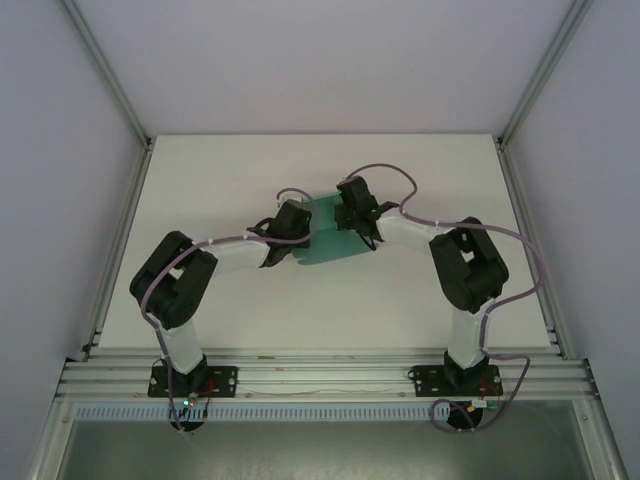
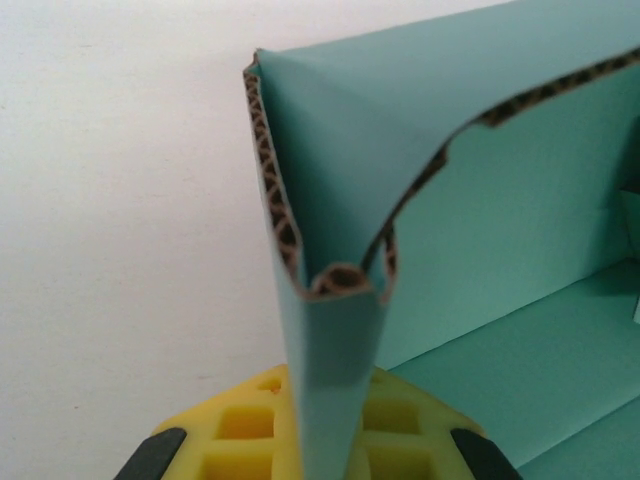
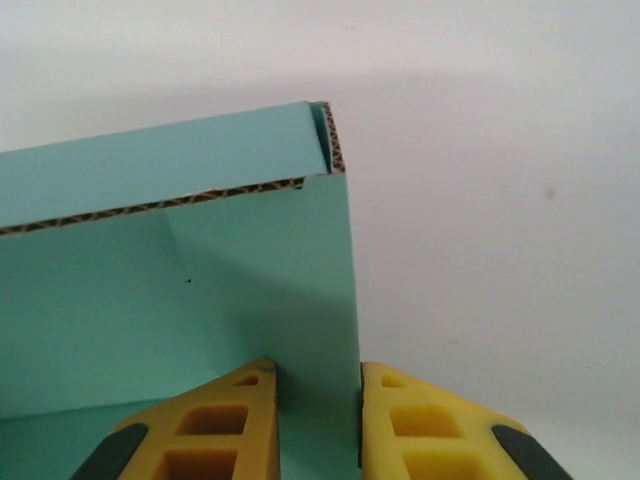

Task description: Assemble paper box

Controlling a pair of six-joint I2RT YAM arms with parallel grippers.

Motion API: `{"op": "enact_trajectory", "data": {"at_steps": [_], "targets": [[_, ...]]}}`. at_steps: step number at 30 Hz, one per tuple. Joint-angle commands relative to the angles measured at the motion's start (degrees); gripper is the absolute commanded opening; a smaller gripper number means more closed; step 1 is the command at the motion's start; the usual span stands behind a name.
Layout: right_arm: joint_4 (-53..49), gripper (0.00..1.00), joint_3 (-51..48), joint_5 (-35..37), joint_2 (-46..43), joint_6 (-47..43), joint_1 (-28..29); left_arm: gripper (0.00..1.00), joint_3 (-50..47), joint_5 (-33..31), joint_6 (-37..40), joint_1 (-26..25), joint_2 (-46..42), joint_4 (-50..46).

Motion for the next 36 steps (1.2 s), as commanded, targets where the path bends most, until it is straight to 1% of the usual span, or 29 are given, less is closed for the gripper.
{"op": "enact_trajectory", "data": {"at_steps": [1,3,4,6,7,9,13,15,17,21,22,25,27,28,30,32,34,36], "targets": [[-12.0,0.0,-0.5,21.8,5.3,4.4,-2.1,0.0,1.0,2.5,2.8,-1.7,-1.0,-1.6],[-10.5,0.0,-0.6,21.2,5.4,5.2,-2.1,0.0,0.8,2.5,2.8,-1.8,-1.1,-1.4],[-8.8,0.02,-1.0,19.8,5.3,4.8,-2.0,0.0,0.7,2.4,2.8,-1.8,-1.1,-1.4],[-3.9,0.1,-2.7,14.6,4.6,3.1,-2.3,0.0,0.6,2.4,3.1,-1.9,-1.1,-1.4],[-1.6,0.17,-3.7,12.4,4.1,3.0,-2.5,0.0,0.6,2.3,3.2,-1.9,-1.1,-1.5],[2.9,0.19,-5.6,6.3,2.9,1.7,-3.2,0.0,0.5,1.9,3.3,-1.9,-1.1,-1.6],[12.4,0.22,-10.2,-2.6,-0.3,0.7,-5.3,0.0,-0.4,2.5,3.3,-1.9,-1.4,-0.5],[15.7,0.31,-11.3,-7.7,-0.9,1.8,-7.4,0.0,-1.0,3.0,3.4,-1.9,-1.7,0.3],[18.0,0.29,-11.5,-11.2,-0.9,2.4,-9.1,0.0,-1.2,3.0,3.5,-1.9,-1.7,0.5],[15.9,0.15,-9.6,-10.2,0.0,1.3,-9.3,0.0,-0.8,2.6,3.4,-1.9,-1.7,0.0],[15.3,0.13,-9.2,-10.2,0.2,0.6,-9.2,0.0,-0.7,2.6,3.3,-1.9,-1.7,-0.1],[13.1,0.04,-8.6,-6.8,1.3,1.2,-9.1,0.0,-0.8,2.6,2.7,-1.9,-1.8,0.5],[8.1,0.03,-7.0,1.3,2.4,3.2,-8.4,0.0,-0.4,1.9,1.6,-2.0,-1.9,-0.2],[4.9,0.02,-6.0,6.6,3.0,4.7,-8.0,0.0,-0.1,1.3,0.9,-2.0,-2.0,-1.0],[-4.7,0.0,-2.4,19.2,4.3,8.7,-6.5,0.0,-0.1,0.9,-0.6,-2.0,-2.8,-1.9],[-15.4,0.0,2.1,28.7,6.6,14.2,-5.6,0.0,-0.5,0.8,-1.7,-2.0,-3.8,-1.8],[-19.7,0.0,3.7,32.0,7.7,17.8,-5.3,0.0,-1.1,0.3,-2.2,-2.1,-4.8,-1.5],[-21.2,0.0,3.9,35.3,7.9,20.7,-5.3,0.0,-0.9,-0.5,-2.5,-2.1,-5.2,-2.1]]}}
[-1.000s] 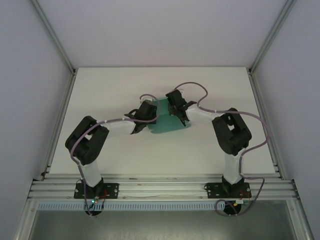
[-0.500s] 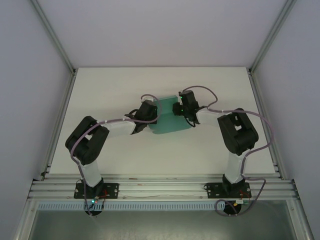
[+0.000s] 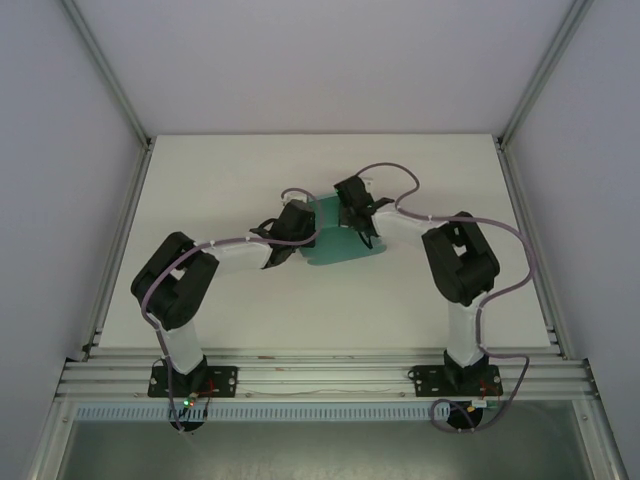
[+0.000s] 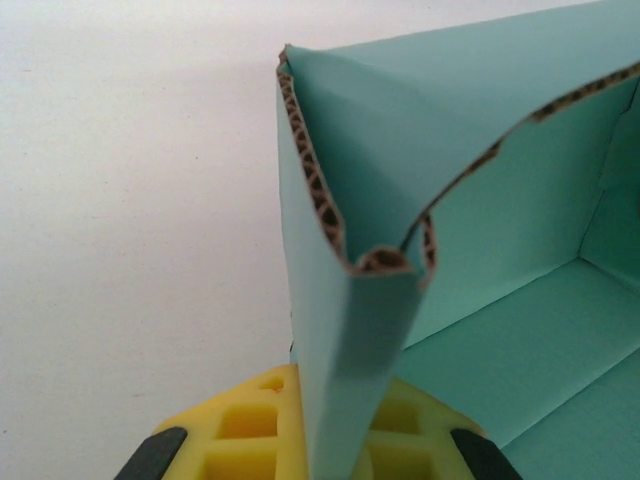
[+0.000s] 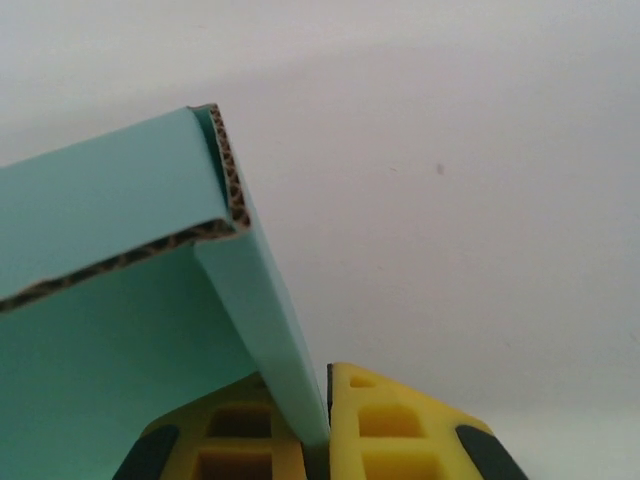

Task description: Assemble paper box

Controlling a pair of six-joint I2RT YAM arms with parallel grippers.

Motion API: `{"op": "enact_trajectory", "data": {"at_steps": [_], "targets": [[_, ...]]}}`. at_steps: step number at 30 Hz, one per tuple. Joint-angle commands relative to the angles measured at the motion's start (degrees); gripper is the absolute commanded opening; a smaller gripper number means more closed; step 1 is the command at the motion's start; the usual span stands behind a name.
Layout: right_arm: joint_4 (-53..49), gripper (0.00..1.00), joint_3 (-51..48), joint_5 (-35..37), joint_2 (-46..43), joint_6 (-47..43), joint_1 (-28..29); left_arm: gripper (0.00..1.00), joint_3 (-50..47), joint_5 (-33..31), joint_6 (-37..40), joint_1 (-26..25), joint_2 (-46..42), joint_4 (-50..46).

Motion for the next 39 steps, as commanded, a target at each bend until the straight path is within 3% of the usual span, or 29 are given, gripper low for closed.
{"op": "enact_trajectory", "data": {"at_steps": [1,5,7,8,12,17,20,34,39], "targets": [[-15.5,0.0,-0.1,27.6,3.8,11.5,-4.7,0.0,-1.0,-1.9,-1.4,-0.9,-5.2,-4.9],[-21.1,0.0,4.8,33.3,6.1,13.4,-4.6,0.0,-0.6,-2.0,-1.5,-0.9,-4.9,-5.2],[-17.2,0.0,4.1,32.8,5.7,10.0,-4.2,0.0,-0.3,-1.8,-1.2,-0.9,-4.6,-5.1],[-12.0,0.01,1.8,28.8,4.3,6.3,-4.1,0.0,-0.3,-1.6,-1.1,-0.9,-4.4,-4.9],[12.2,0.26,-11.7,9.9,-4.6,-3.9,-4.8,0.0,-0.2,-1.2,-0.1,-0.9,-3.8,-4.2],[27.7,0.38,-21.6,-6.8,-12.4,-5.9,-7.3,0.0,-0.7,-0.3,1.5,-0.9,-3.3,-2.8],[28.9,0.42,-21.8,-13.5,-13.2,-7.0,-8.7,0.0,-0.7,-0.1,1.7,-0.9,-2.9,-2.9],[31.9,0.48,-21.1,-22.8,-11.9,-7.1,-10.3,0.0,-1.6,0.9,1.0,-0.8,-2.7,-2.2],[32.9,0.49,-19.4,-30.1,-10.3,-4.4,-11.9,0.0,-1.8,1.7,0.8,-0.9,-2.5,-2.2]]}}
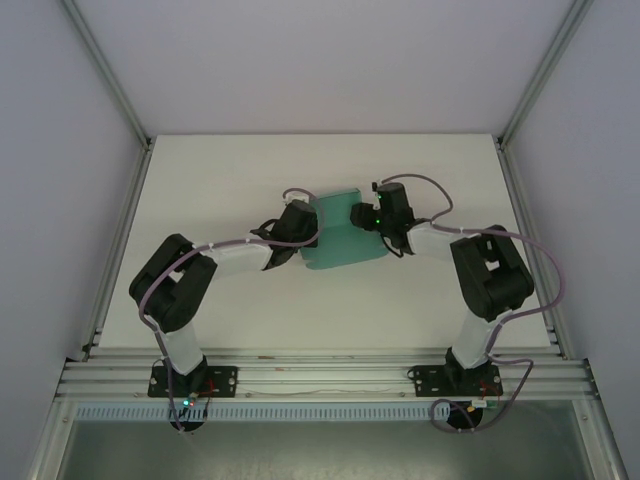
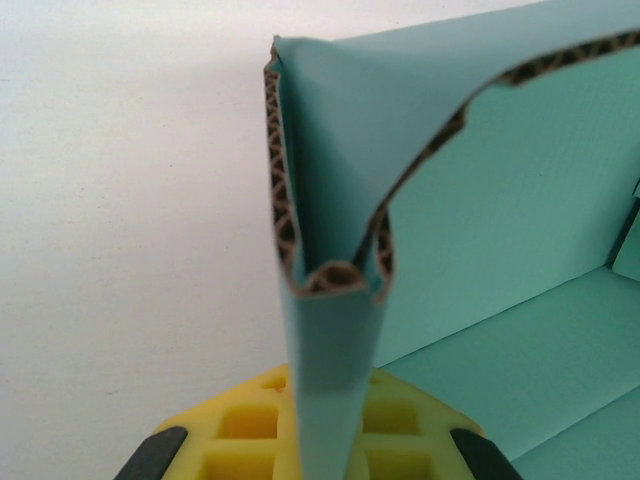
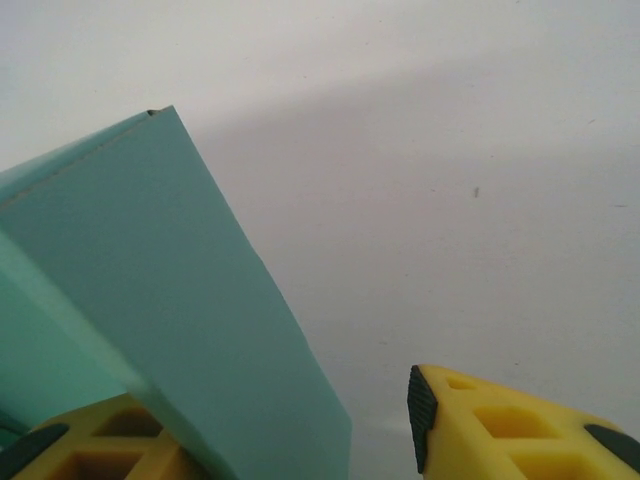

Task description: Assemble paper box

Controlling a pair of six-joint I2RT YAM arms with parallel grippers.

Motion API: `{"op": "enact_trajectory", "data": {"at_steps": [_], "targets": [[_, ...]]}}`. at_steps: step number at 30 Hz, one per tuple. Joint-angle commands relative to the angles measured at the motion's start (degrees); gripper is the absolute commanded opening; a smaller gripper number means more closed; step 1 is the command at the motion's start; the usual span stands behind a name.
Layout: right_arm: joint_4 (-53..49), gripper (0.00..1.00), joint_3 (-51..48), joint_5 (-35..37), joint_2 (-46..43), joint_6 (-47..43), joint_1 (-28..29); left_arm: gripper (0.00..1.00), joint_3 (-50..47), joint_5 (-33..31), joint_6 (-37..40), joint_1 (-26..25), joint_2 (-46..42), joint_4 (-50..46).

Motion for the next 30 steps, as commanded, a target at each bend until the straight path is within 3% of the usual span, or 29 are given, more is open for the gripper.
{"op": "enact_trajectory", "data": {"at_steps": [1,6,12,20,22,26,30], "targets": [[4.9,0.49,2.6,-4.5,1.7,3.0,-2.1,0.0,-1.7,1.5,1.2,0.1,-1.7,-2.8],[4.3,0.48,4.9,-8.9,3.5,8.3,-2.4,0.0,-1.6,1.8,0.9,0.1,-1.4,-2.6],[3.1,0.43,6.5,-5.9,4.2,18.0,-2.3,0.0,-1.8,2.5,0.4,0.0,-1.2,-2.3],[-0.9,0.35,8.3,-5.3,5.8,12.1,-1.5,0.0,-1.7,2.0,0.2,-0.3,-1.2,-2.6],[-5.2,0.26,8.8,-4.4,5.7,8.1,-1.2,0.0,-1.5,1.4,0.1,-0.2,-1.4,-3.0],[-10.8,0.2,8.4,-2.5,5.5,3.0,-0.9,0.0,-0.8,0.8,0.2,-0.2,-1.5,-3.4],[-13.2,0.18,9.2,4.1,6.2,0.5,0.4,0.0,0.0,2.0,0.4,-0.2,-1.3,-3.0]]}}
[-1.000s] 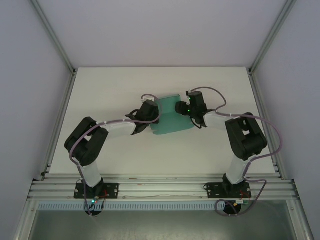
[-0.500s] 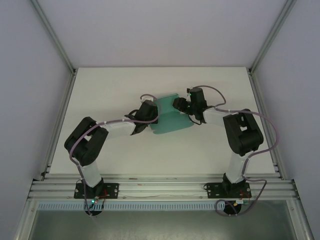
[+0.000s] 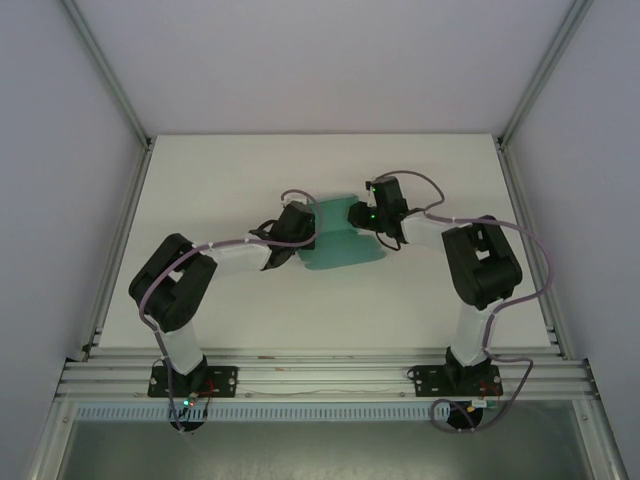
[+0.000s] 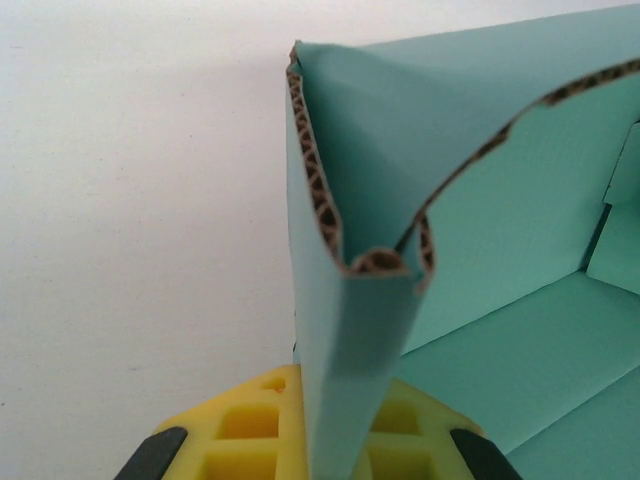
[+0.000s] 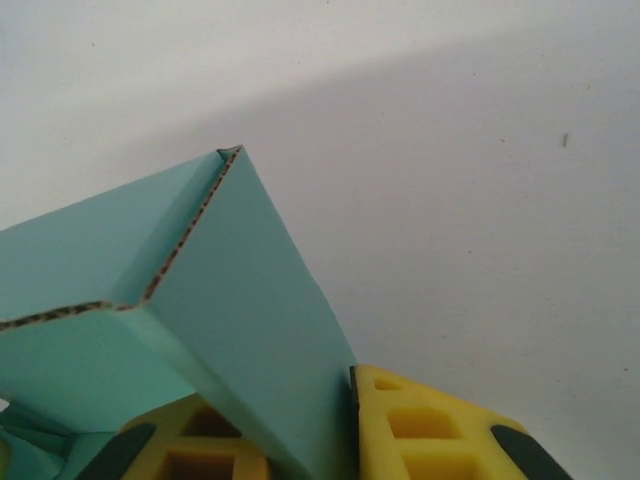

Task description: Assemble paper box

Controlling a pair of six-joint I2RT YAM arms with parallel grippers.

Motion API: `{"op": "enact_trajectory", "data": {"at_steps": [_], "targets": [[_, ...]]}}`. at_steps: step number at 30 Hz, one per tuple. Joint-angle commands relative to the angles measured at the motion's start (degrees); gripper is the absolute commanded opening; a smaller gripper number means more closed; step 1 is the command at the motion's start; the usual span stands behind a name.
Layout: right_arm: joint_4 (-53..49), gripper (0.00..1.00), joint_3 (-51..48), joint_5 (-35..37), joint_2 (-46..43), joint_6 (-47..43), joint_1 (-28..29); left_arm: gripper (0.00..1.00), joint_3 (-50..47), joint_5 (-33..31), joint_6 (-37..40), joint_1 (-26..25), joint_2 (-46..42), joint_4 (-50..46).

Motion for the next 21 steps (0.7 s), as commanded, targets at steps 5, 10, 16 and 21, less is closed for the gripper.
{"op": "enact_trajectory", "data": {"at_steps": [5,10,16,21], "targets": [[-10.9,0.09,5.7,25.8,3.2,-2.8,4.8,0.0,1.5,1.4,0.1,-0.7,-1.3,-2.4],[-25.3,0.0,11.4,43.3,7.0,2.6,5.8,0.0,1.4,-0.2,-0.1,-0.7,-2.2,-3.9],[-45.5,0.0,19.3,66.9,12.8,10.2,5.8,0.0,1.1,-3.5,-2.4,-0.7,-3.5,-5.9],[-47.5,0.0,20.2,73.4,13.0,11.6,5.8,0.0,1.4,-4.7,-2.9,-0.7,-3.3,-6.5]]}}
